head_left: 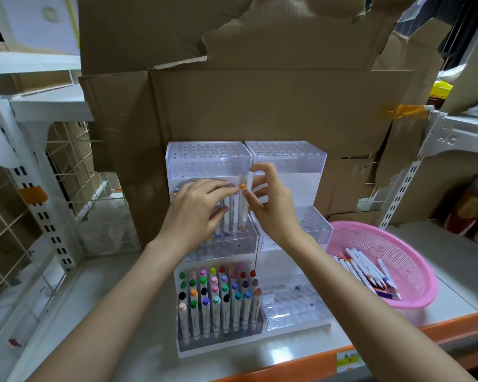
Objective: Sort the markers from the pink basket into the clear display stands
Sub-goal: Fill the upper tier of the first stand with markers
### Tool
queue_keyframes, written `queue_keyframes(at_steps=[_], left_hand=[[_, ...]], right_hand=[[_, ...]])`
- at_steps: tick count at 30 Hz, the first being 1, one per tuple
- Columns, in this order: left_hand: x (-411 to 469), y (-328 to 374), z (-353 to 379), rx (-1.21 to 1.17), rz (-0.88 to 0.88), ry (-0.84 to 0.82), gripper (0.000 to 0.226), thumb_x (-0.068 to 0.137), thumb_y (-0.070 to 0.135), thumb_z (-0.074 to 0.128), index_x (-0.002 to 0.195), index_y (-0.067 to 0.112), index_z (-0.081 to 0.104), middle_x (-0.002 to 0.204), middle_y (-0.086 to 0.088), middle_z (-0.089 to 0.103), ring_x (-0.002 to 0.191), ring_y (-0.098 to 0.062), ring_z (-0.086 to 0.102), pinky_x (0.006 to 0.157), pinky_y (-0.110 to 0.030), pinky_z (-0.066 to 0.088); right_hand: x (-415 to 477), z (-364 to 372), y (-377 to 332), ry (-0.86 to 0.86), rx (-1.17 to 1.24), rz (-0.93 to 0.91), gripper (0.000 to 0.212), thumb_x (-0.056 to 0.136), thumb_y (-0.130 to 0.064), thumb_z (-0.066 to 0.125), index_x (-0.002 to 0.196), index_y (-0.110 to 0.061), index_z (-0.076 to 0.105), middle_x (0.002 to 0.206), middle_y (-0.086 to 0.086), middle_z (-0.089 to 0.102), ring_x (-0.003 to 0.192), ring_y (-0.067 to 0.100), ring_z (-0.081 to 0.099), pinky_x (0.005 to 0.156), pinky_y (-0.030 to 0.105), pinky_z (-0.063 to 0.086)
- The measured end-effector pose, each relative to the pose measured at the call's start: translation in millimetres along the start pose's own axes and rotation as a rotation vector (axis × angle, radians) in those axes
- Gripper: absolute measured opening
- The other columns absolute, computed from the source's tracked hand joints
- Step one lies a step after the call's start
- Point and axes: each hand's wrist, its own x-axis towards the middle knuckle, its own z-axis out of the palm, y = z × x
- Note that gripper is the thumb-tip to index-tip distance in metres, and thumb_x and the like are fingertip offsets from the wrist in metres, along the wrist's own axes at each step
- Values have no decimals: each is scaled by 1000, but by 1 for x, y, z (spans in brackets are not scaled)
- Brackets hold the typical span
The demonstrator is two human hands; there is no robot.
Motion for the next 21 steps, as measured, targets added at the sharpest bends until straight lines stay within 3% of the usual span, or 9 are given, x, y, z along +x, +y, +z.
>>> queue_keyframes(at_steps=[7,18,21], left_hand=[[2,1,2,-25,-28,19,41,83,19,71,122,28,62,119,7,63,114,-15,55,97,-37,39],[2,0,1,-36,-51,11,40,84,16,67,122,29,62,119,8,63,114,-15,54,99,-37,37],[2,0,1,-41,-50,10,40,84,15,67,121,28,63,118,7,63,113,-16,54,99,-37,36]], right_hand=[[1,0,-2,-19,-34,33,36,90,-10,64,118,-16,42,88,4,59,72,21,63,62,44,57],[-12,4,4,-155,-204,23,39,88,-5,63,110,-24,37,84,6,56,61,25,59,64,47,54],[-14,3,4,-115,-200,-27,31,90,-5,62,111,-16,42,79,4,57,62,24,59,61,47,53]])
